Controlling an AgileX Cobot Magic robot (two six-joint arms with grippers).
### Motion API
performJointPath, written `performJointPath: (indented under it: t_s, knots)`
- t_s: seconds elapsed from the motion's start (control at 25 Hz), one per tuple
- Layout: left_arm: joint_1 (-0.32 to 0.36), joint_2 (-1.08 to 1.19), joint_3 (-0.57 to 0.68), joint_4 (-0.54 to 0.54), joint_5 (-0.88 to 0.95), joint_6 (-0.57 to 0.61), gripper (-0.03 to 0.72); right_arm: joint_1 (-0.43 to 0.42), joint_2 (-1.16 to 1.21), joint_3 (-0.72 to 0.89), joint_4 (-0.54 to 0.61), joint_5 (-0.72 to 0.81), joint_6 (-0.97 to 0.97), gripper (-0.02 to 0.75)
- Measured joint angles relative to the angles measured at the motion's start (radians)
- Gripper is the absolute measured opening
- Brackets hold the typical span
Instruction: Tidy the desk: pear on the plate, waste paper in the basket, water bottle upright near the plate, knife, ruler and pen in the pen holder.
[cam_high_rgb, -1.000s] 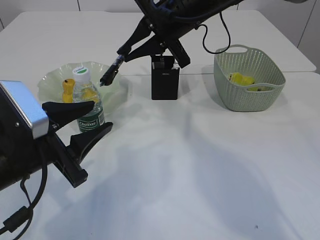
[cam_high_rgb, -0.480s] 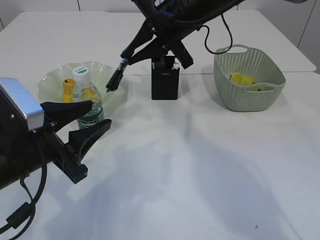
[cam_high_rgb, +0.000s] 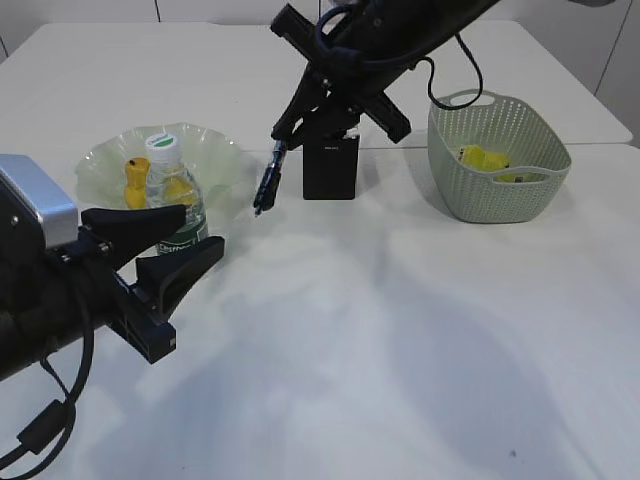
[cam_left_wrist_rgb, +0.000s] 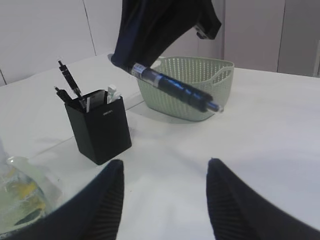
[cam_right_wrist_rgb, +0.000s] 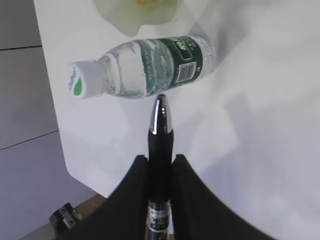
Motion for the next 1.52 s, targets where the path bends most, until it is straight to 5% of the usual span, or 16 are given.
performJointPath:
  t_s: [0.72,1.24,1.52]
  knots:
    - [0.000,-0.011,0.000,0.045,0.060,-0.105,0.375,0.000,0.000,0.000,-0.130,0.000,-0.001,0.088]
    - [0.000,-0.187,-0.092,0.064,0.463,-0.164,0.375,0.000,0.000,0.000,-0.221,0.004,-0.001,0.088]
    - [0.000,-0.242,-0.190,0.187,0.724,-0.341,0.375,0.010,0.000,0.000,-0.253,0.005,-0.008,0.088]
